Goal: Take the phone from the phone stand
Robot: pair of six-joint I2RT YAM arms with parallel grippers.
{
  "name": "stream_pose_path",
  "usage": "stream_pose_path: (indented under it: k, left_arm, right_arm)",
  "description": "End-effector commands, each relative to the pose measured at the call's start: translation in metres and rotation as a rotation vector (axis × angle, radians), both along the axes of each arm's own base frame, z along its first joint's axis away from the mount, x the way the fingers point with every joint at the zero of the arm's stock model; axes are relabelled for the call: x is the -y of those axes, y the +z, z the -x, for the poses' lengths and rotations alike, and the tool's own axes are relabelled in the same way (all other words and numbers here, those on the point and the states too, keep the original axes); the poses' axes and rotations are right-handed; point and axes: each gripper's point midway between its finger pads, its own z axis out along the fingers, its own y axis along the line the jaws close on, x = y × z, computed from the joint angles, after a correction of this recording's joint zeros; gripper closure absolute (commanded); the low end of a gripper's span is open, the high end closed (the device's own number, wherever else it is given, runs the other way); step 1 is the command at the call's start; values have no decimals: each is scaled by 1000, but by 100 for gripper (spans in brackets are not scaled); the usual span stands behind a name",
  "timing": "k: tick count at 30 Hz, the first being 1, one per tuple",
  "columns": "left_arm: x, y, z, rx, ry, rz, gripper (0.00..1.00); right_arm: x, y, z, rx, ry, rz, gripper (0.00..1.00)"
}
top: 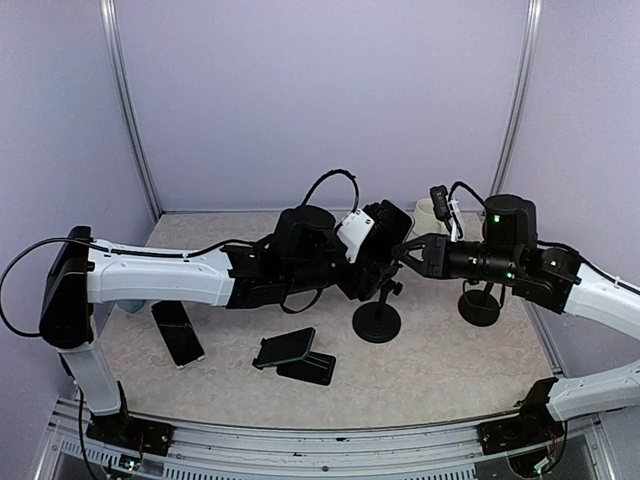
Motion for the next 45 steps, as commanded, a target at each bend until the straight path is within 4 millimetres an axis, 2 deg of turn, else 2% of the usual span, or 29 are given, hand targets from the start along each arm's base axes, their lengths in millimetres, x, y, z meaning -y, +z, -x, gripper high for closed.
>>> stream_pose_path:
  k: [1, 6, 15, 29, 31, 33, 40, 45]
  left_arm:
    - [-45, 25, -48, -26, 160, 92, 44]
    - [-68, 26, -71, -83, 221, 124, 55]
    - [-96, 22, -99, -132, 345, 139, 65]
    - [-132, 18, -127, -183, 453, 169, 74]
    - [-125, 24, -121, -173, 394, 190, 75]
    - [-111, 30, -108, -164, 288, 206, 76]
    - [-43, 50, -39, -113, -73, 199, 77]
    - [-22, 68, 0, -88, -233, 242, 78]
  right_arm:
    - [-3, -3, 13, -5, 48, 0, 100]
    - [-3, -7, 15, -11, 55, 17, 100]
    - [-2, -9, 16, -14, 64, 38, 100]
    - [3, -2, 21, 6, 72, 47, 100]
    - [4, -2, 21, 10, 66, 52, 100]
    - [4, -2, 20, 13, 60, 49, 100]
    - [1, -5, 14, 12, 46, 31, 100]
    - [0, -4, 10, 21, 31, 24, 100]
